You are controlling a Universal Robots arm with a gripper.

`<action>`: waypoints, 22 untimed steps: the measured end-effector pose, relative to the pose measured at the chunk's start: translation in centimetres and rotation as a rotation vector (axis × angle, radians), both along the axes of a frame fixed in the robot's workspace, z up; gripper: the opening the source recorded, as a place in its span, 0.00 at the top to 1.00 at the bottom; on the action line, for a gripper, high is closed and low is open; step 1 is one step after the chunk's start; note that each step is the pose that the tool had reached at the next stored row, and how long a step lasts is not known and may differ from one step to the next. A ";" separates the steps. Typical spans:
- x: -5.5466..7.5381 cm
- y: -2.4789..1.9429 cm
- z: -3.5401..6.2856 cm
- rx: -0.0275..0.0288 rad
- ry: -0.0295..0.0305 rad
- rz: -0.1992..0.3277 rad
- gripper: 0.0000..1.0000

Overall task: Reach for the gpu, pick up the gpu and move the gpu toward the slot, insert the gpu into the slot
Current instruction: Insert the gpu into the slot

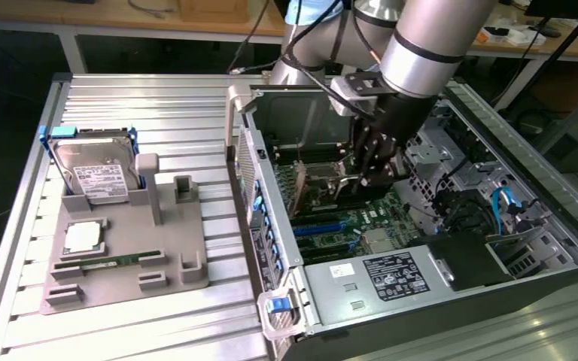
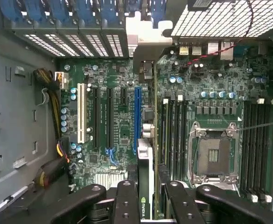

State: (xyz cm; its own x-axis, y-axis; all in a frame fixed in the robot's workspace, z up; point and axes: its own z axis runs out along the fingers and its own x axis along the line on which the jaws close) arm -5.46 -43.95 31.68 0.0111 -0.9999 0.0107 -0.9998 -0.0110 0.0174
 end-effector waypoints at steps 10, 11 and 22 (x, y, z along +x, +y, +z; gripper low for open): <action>-1.2 -0.74 -1.96 0.0000 -0.0052 -0.011 0.73; -1.2 -0.92 -2.05 -0.0001 -0.0055 -0.011 0.73; -2.2 -1.11 -2.91 -0.0001 -0.0117 -0.022 0.73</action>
